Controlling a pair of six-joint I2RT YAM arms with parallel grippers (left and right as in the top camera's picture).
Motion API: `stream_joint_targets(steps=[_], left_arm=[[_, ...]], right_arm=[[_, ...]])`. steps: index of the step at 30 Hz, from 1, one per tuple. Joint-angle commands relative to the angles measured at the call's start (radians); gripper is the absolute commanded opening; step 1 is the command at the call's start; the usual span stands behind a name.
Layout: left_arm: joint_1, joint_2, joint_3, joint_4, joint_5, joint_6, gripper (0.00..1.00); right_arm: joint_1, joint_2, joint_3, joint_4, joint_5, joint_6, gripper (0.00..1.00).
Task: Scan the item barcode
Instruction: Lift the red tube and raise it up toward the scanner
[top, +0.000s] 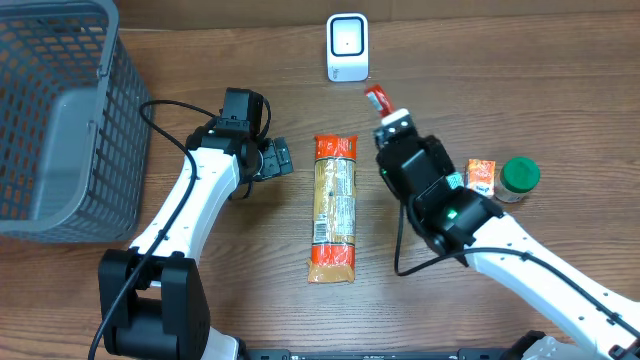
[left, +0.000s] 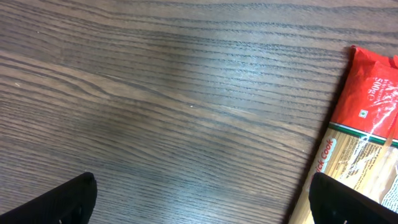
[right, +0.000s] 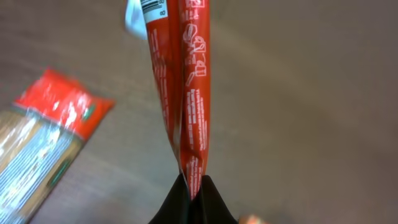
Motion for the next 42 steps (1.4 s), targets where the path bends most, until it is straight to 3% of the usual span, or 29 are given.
stream_joint_targets(steps=[1,8,14,25,31,42], left_arm=[[-0.001,-0.012,0.009,0.001,0.002,-0.004,1.0],[-0.001,-0.012,0.009,0.001,0.002,-0.004,1.0],[-0.001,-0.012,0.009,0.001,0.002,-0.004,1.0],[-0.001,-0.012,0.009,0.001,0.002,-0.004,1.0],[-0.001,-0.012,0.009,0.001,0.002,-0.004,1.0],[-0.001,-0.012,0.009,0.001,0.002,-0.004,1.0]], right_arm=[[0.014,0.003,0.02,0.07,0.13,-0.237,0.03],[0.014,0.021,0.021,0.346,0.266,-0.546,0.03],[0.013,0.062,0.116,0.392,0.222,-0.718,0.03],[-0.001,0.355,0.307,0.716,0.283,-1.051,0.03],[-0.039,0.504,0.308,0.943,0.278,-1.093,0.03],[-0.106,0.687,0.308,1.13,0.212,-1.093,0.03]])
